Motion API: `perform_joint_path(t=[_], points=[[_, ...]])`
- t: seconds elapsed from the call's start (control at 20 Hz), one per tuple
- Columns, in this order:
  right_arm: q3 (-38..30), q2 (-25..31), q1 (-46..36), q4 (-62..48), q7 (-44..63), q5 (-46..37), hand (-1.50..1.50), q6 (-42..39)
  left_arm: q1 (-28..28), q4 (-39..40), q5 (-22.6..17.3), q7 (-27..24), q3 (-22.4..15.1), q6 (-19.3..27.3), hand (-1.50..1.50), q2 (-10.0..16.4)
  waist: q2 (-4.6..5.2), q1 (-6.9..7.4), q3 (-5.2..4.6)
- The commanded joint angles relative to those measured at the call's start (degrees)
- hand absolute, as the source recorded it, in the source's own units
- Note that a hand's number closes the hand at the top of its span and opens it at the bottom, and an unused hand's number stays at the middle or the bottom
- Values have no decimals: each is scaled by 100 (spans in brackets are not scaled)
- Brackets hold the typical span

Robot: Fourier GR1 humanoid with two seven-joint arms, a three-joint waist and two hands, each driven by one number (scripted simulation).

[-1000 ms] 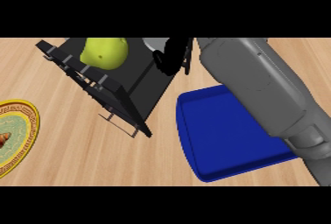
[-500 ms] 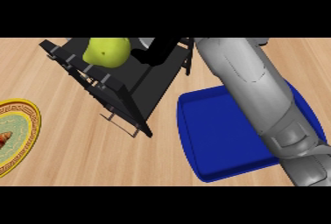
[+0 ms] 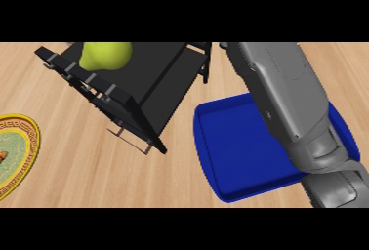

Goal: Pick the pear from the tray and place it in the tiered shelf

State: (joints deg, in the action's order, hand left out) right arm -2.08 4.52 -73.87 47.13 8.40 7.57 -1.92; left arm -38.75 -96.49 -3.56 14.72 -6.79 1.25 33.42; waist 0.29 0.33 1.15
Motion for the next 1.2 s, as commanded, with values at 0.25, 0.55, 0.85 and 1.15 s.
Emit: perform_joint_path(t=[0.25, 0.55, 0.85, 1.15], points=[[-663, 746, 264, -757, 19, 50, -150, 460, 1227, -861, -295, -704, -149, -4, 0, -706, 150, -349, -157], [-822, 1303, 338, -1003, -333, 126, -150, -141, 1121, -955, -227, -760, -123, -61, 0, -723, 198, -266, -135], [-839, 1668, 361, -1184, -653, 121, -150, -699, 1193, -967, -185, -755, -36, -63, 0, -773, 196, -283, -140], [-812, 2065, 471, -1441, -985, 18, -150, -1182, 1194, -897, -233, -778, 69, -186, 0, -785, 218, -219, -140]])
